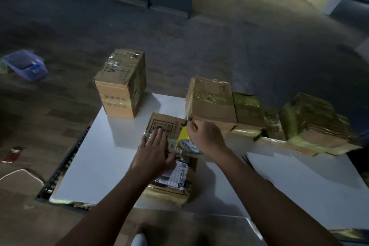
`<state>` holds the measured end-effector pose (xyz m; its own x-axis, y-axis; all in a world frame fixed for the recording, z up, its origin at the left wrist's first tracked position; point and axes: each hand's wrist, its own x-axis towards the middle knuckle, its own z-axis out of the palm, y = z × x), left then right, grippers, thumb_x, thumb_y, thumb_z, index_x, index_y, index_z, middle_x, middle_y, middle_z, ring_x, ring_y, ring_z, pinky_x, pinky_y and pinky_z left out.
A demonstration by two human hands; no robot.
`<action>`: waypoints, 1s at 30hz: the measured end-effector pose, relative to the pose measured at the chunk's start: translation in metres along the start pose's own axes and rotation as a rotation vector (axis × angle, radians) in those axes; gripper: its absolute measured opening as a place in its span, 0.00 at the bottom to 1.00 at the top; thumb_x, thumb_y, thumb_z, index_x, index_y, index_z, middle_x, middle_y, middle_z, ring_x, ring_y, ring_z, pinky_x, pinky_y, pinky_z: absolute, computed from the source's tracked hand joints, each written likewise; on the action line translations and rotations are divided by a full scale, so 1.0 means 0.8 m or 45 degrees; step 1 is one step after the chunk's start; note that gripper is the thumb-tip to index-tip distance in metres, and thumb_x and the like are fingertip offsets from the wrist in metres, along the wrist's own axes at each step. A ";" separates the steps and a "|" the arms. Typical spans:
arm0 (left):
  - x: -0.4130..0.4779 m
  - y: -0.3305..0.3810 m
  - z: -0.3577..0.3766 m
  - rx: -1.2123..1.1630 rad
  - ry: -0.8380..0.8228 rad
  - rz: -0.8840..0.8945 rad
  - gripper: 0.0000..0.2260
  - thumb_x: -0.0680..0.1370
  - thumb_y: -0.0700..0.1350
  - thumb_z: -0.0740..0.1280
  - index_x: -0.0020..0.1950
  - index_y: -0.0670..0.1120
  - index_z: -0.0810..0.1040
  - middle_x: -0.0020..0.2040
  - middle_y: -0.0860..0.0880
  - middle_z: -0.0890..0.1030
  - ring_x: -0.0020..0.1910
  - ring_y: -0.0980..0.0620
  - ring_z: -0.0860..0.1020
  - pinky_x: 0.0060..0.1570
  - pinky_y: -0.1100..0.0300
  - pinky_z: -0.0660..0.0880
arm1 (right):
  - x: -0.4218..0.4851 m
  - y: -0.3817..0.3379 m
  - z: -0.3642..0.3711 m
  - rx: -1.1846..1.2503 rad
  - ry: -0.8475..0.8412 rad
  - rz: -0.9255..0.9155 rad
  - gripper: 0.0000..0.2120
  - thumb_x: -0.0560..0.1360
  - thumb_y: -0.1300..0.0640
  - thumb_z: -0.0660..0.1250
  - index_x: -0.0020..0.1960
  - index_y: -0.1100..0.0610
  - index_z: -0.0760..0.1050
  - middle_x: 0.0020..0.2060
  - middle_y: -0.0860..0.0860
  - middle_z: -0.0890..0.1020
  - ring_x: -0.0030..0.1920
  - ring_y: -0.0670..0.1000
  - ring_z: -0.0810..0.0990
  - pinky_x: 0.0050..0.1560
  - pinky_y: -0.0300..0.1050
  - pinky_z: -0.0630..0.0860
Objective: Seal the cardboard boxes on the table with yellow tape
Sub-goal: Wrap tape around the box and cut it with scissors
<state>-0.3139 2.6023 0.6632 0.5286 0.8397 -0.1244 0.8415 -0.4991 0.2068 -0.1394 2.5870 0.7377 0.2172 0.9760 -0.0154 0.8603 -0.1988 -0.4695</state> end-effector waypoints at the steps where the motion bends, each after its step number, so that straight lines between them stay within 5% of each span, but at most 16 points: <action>1: 0.001 0.008 0.000 0.010 0.005 0.021 0.41 0.69 0.61 0.30 0.79 0.43 0.45 0.80 0.44 0.45 0.78 0.48 0.42 0.75 0.47 0.41 | -0.001 -0.002 0.001 0.025 0.010 0.001 0.21 0.80 0.49 0.56 0.30 0.54 0.64 0.26 0.50 0.68 0.31 0.54 0.69 0.33 0.45 0.62; 9: 0.006 0.021 0.008 0.003 -0.070 0.085 0.42 0.69 0.61 0.30 0.79 0.42 0.44 0.80 0.44 0.45 0.78 0.49 0.42 0.75 0.50 0.40 | -0.015 0.021 0.002 0.646 -0.039 0.166 0.17 0.79 0.47 0.63 0.35 0.53 0.78 0.30 0.46 0.79 0.32 0.44 0.76 0.36 0.44 0.68; 14: 0.005 0.022 0.007 0.046 -0.114 0.105 0.43 0.68 0.61 0.28 0.79 0.42 0.44 0.80 0.44 0.46 0.79 0.48 0.43 0.75 0.49 0.42 | -0.008 0.025 -0.009 0.303 0.022 0.032 0.25 0.78 0.47 0.63 0.27 0.55 0.60 0.24 0.51 0.64 0.28 0.50 0.65 0.32 0.45 0.58; 19: 0.003 0.029 0.004 0.073 -0.109 0.085 0.37 0.74 0.59 0.32 0.79 0.40 0.45 0.79 0.42 0.46 0.79 0.46 0.44 0.75 0.47 0.42 | -0.015 0.048 -0.018 0.153 0.073 -0.020 0.26 0.80 0.52 0.62 0.26 0.55 0.58 0.22 0.50 0.61 0.26 0.52 0.62 0.31 0.46 0.57; 23: 0.006 0.058 0.001 0.016 -0.044 0.121 0.29 0.82 0.54 0.47 0.79 0.42 0.44 0.80 0.42 0.45 0.78 0.45 0.43 0.76 0.43 0.43 | -0.010 0.042 -0.014 0.109 0.059 0.040 0.24 0.80 0.49 0.59 0.29 0.60 0.66 0.25 0.55 0.68 0.30 0.56 0.68 0.30 0.47 0.60; 30: 0.003 0.067 0.013 0.006 -0.058 0.141 0.45 0.68 0.68 0.37 0.80 0.44 0.44 0.80 0.47 0.45 0.78 0.48 0.42 0.73 0.40 0.38 | -0.025 0.076 -0.001 0.750 0.040 0.192 0.17 0.79 0.47 0.64 0.48 0.60 0.83 0.42 0.52 0.85 0.46 0.47 0.82 0.49 0.47 0.76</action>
<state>-0.2665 2.5751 0.6635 0.6227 0.7689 -0.1451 0.7783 -0.5893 0.2169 -0.0913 2.5558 0.7103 0.3382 0.9359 -0.0982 0.4209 -0.2438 -0.8737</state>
